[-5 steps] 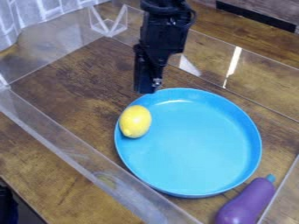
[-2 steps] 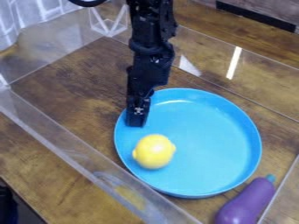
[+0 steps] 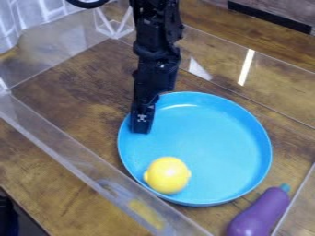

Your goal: Move the carrot to the left side

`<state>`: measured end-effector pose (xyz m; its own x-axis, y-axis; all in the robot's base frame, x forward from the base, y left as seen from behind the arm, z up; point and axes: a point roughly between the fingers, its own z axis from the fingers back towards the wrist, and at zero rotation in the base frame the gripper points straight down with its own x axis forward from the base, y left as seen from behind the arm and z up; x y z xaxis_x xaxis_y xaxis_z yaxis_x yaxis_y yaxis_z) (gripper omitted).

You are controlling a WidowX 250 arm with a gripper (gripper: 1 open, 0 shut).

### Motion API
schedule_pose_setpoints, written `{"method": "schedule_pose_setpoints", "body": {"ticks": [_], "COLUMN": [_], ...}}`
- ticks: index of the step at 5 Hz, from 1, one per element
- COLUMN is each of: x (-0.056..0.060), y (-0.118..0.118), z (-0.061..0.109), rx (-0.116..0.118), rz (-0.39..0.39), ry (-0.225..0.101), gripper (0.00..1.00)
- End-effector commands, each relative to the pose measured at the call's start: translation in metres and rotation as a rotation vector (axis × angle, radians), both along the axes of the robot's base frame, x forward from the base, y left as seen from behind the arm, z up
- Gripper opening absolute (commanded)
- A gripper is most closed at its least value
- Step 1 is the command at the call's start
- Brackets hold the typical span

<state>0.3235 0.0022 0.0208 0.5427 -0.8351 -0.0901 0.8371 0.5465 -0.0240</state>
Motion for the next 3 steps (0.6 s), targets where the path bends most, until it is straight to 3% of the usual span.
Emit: {"method": "schedule_pose_setpoints", "body": {"ticks": [1, 3], "x": [0.0, 0.003], "y": [-0.004, -0.031], "z": [0.012, 0.008], "rx": [0.003, 0.005], "rz": [0.034, 0.03], "ry": [-0.033, -0.03], "gripper": [1.0, 1.0]}}
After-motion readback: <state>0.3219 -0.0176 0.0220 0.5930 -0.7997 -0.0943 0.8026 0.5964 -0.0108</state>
